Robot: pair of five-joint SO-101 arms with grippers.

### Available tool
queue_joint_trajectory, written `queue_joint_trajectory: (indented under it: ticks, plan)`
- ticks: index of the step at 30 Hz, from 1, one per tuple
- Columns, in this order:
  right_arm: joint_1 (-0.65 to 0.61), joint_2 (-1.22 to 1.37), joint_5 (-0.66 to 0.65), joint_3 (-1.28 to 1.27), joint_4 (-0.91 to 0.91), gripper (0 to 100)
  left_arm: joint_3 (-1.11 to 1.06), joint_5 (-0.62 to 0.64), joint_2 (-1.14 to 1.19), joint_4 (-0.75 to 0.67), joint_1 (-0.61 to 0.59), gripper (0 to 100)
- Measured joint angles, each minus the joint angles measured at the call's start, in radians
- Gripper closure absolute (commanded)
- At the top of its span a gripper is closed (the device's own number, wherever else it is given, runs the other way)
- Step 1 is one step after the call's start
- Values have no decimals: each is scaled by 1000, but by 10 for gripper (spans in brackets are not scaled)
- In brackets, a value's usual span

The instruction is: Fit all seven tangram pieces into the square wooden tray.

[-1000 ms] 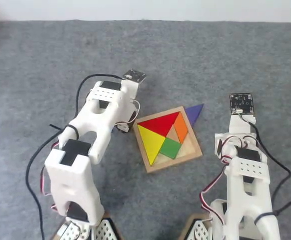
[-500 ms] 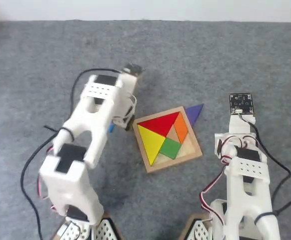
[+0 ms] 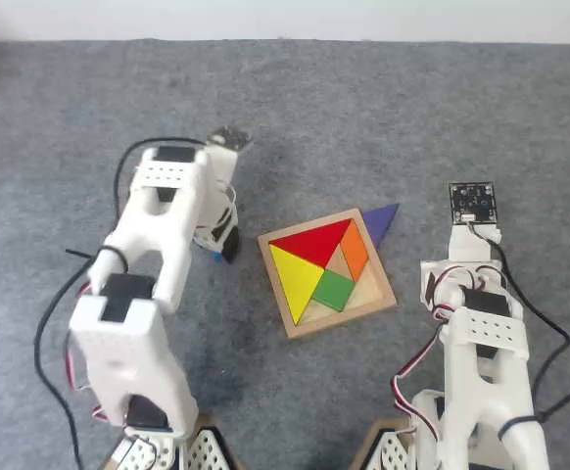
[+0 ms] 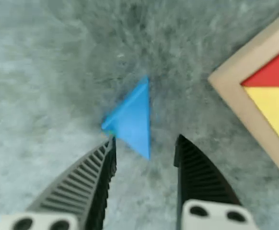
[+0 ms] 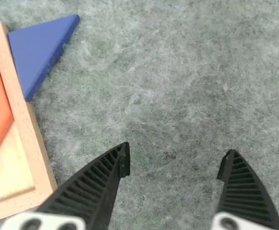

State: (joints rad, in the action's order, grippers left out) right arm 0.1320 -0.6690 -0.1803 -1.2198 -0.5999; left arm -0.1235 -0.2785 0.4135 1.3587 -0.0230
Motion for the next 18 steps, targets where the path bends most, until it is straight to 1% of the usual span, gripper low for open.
queue_joint_trajectory:
  ticks: [5,15,18]
  plan:
    - [-2,0,0,0,0,692,0,0,21,-40,6,793]
    - [0,0,0,0,0,692,101,-3,31,-34,6,793]
    - [0,0,0,0,0,692,110,-32,31,-31,9,793]
